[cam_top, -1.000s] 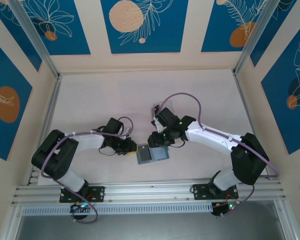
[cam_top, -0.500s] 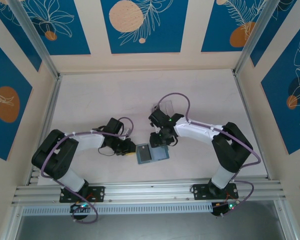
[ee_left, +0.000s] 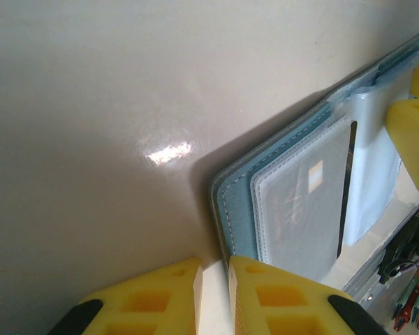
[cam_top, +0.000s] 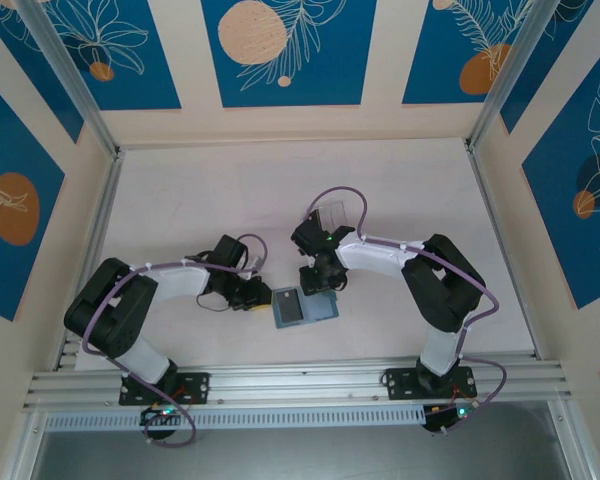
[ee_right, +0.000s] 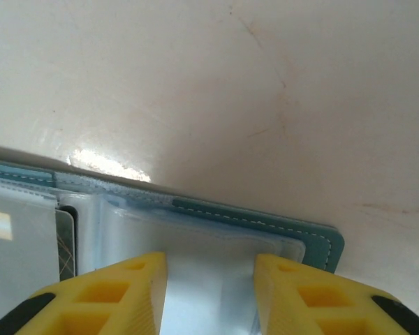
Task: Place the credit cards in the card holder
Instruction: Flip over the card slot in the card holder.
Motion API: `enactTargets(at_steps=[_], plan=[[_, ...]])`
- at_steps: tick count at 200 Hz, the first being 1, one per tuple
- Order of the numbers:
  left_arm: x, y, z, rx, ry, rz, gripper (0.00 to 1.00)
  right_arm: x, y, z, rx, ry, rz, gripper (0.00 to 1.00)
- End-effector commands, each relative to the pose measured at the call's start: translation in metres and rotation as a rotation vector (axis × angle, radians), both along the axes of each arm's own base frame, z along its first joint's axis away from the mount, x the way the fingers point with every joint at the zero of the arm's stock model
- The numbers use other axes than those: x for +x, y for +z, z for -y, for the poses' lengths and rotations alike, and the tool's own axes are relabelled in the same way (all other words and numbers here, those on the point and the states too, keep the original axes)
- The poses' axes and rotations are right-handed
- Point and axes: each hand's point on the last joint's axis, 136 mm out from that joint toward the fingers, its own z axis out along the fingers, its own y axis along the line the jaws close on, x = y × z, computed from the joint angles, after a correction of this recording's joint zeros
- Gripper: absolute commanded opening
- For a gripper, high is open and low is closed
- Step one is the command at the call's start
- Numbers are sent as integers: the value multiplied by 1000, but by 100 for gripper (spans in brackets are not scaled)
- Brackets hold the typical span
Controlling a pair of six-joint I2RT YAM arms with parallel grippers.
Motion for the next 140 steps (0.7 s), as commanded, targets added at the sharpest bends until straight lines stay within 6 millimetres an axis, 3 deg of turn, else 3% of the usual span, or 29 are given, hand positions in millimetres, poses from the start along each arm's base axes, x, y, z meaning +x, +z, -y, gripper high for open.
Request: enactTargets(at_steps=[1, 36, 77, 140], plan=[[0, -5, 1, 32, -29, 10, 18, -7, -20, 9, -71, 5, -25, 37], [-3, -6, 6, 35, -40, 7, 18, -11, -19, 5, -46, -10, -32, 20], [-7, -10, 14, 34, -56, 1, 18, -4, 12, 2, -16, -10, 27, 0], [-13, -17, 34, 5, -45, -13, 18, -9, 34, -18, 31, 22, 6, 0]])
